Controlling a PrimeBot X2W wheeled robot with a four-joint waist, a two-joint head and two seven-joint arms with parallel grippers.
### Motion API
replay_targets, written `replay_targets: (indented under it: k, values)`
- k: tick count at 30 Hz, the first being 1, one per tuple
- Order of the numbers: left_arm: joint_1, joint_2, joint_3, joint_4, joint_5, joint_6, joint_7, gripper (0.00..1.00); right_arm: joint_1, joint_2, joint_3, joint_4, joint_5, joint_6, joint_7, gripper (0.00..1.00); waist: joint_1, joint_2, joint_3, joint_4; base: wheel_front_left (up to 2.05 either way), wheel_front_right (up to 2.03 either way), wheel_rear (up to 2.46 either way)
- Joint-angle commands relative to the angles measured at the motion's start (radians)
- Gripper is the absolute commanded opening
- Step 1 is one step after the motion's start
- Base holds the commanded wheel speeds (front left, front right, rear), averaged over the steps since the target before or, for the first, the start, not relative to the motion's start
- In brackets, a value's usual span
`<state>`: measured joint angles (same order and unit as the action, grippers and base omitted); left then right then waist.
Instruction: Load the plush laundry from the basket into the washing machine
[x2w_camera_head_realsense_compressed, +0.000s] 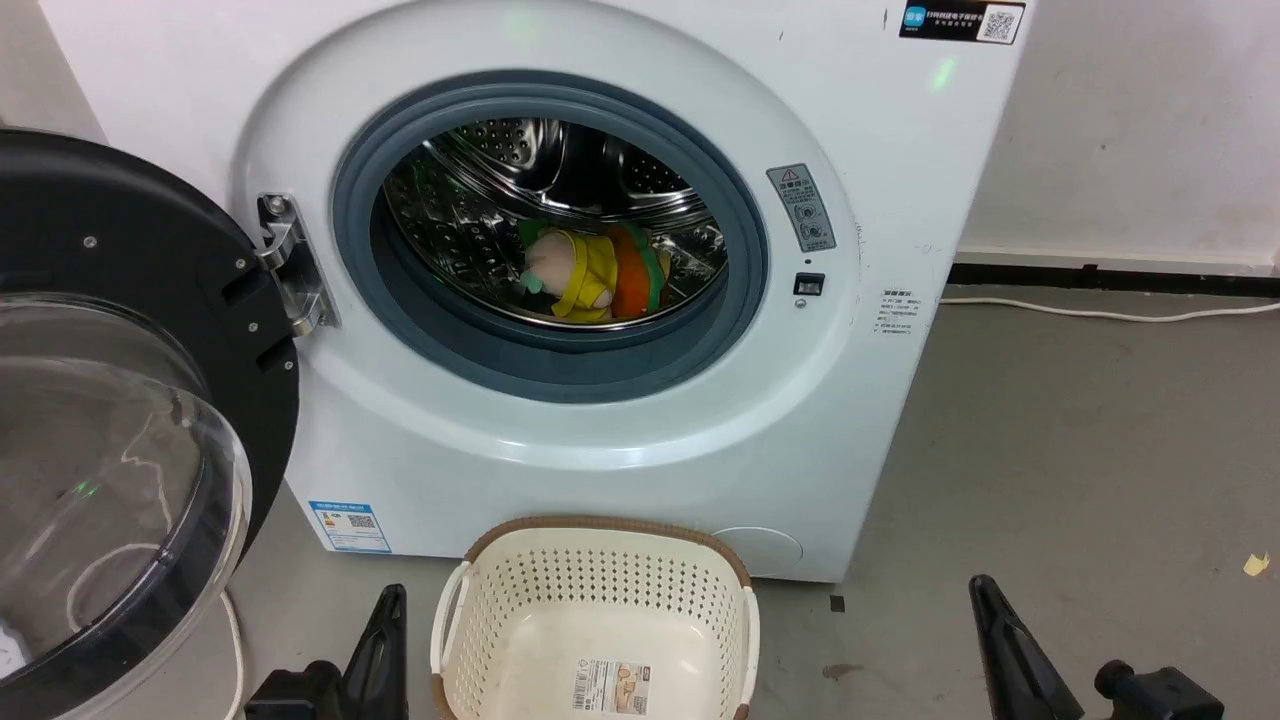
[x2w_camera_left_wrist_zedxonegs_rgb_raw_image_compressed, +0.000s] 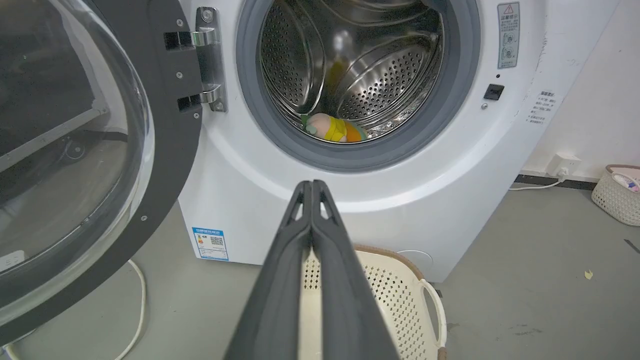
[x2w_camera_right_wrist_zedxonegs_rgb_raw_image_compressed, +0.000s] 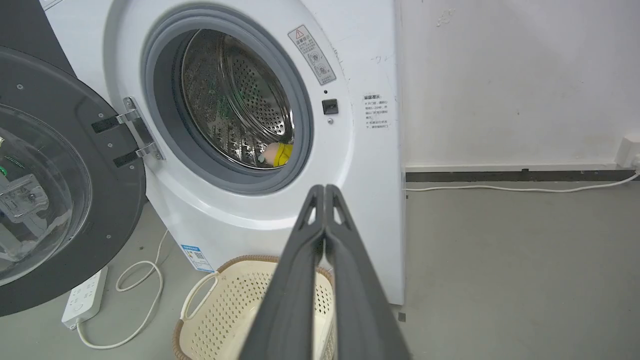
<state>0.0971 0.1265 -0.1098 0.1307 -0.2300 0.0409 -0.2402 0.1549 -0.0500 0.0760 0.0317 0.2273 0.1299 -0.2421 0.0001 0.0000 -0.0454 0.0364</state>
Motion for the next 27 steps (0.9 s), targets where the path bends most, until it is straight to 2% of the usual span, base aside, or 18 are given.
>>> replay_targets:
  k: [1,27]
  values:
    - [-0.008,-0.005,0.006,-0.009,0.011,-0.003,0.006,0.00,-0.012,0.000,-0.002,-0.002,-0.011,0.000,0.007,0.00,0.0000,0.0000,0.001,-0.001,0.00,0.00,0.00]
    - [-0.028,-0.022,0.030,-0.036,0.061,-0.012,0.059,0.00,-0.044,0.000,-0.019,-0.009,-0.060,0.000,0.061,0.00,0.0000,0.0000,0.011,-0.009,0.00,0.00,0.00]
